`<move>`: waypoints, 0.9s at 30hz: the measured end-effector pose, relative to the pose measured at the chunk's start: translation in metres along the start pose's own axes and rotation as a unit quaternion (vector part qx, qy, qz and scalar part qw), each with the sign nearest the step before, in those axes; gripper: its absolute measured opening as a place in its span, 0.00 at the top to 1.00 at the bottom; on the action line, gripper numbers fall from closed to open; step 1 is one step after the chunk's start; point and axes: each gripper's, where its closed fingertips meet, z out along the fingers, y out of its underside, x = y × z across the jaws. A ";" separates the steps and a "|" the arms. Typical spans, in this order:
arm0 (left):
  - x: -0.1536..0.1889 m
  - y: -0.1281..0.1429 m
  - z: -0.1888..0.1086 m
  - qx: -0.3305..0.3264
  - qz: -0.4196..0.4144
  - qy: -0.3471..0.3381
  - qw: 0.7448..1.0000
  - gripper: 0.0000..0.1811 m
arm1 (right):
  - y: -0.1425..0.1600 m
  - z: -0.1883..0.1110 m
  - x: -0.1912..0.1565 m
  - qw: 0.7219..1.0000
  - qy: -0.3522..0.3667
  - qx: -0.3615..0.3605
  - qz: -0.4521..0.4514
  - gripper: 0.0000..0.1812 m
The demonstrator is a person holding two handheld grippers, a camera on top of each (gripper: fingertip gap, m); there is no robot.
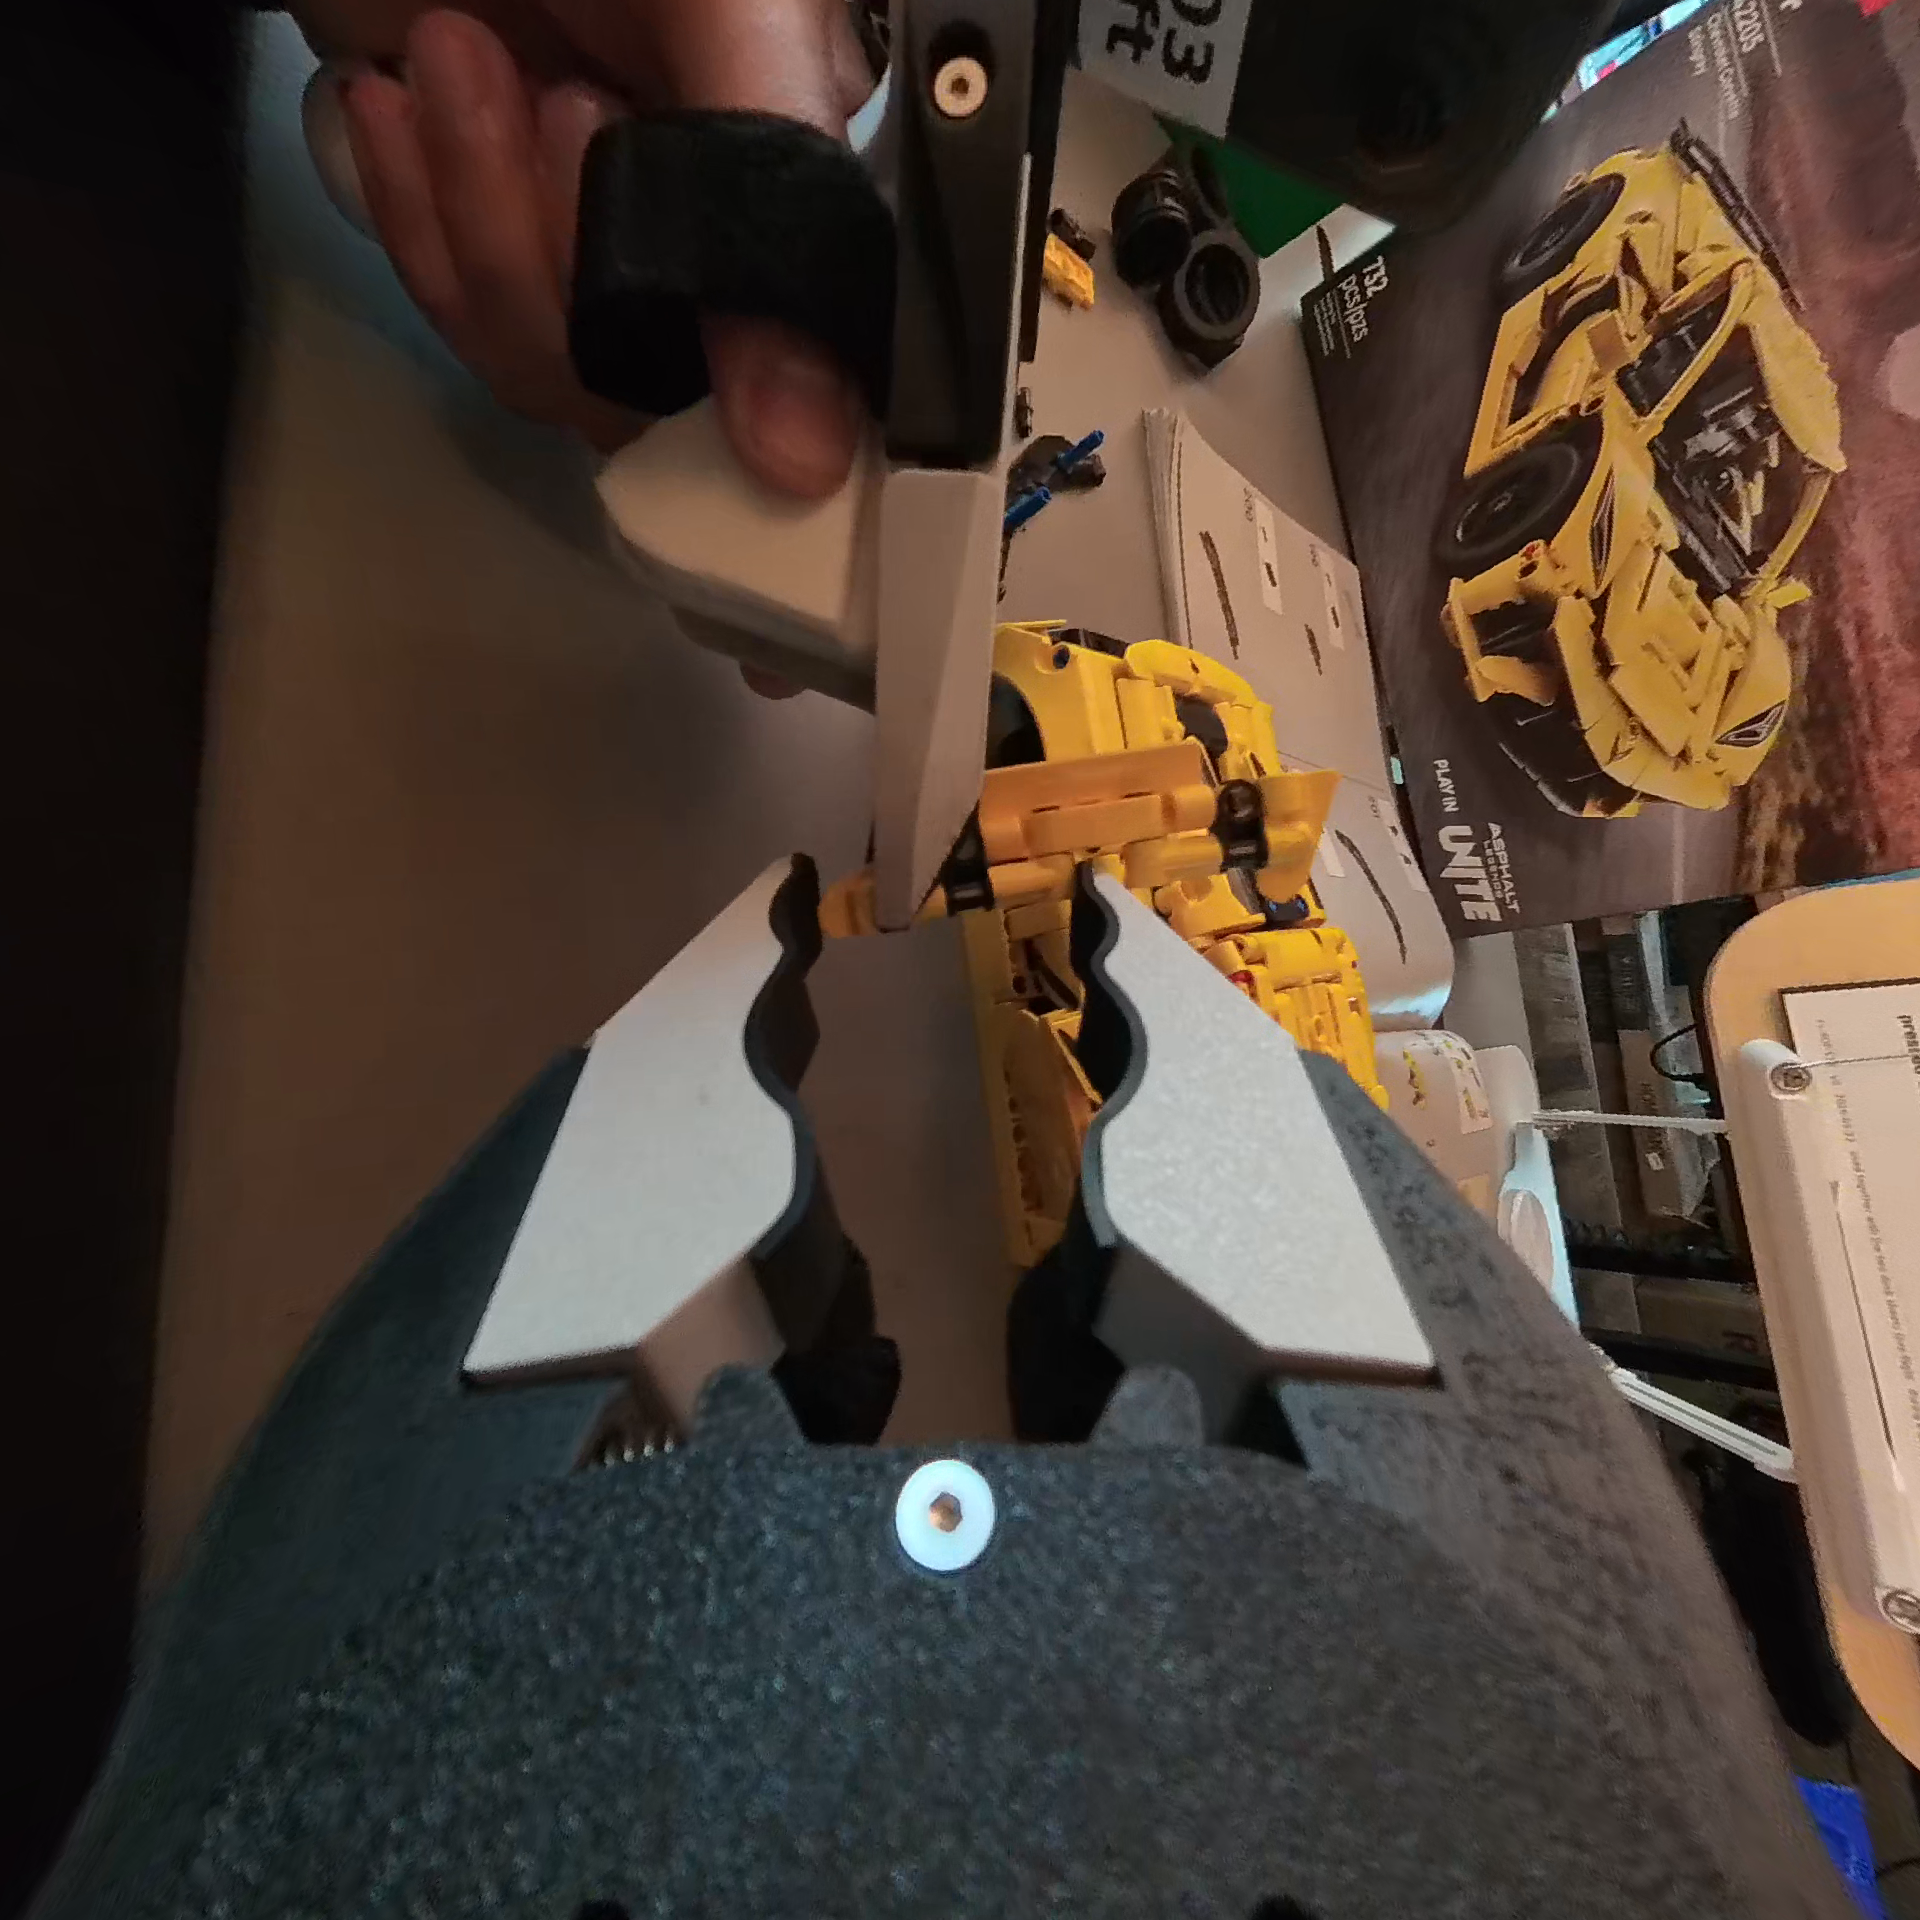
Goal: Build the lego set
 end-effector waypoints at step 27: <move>0.031 -0.049 -0.029 0.149 0.049 0.067 0.985 0.96 | -0.044 -0.051 0.064 0.699 -0.253 0.334 0.580 0.81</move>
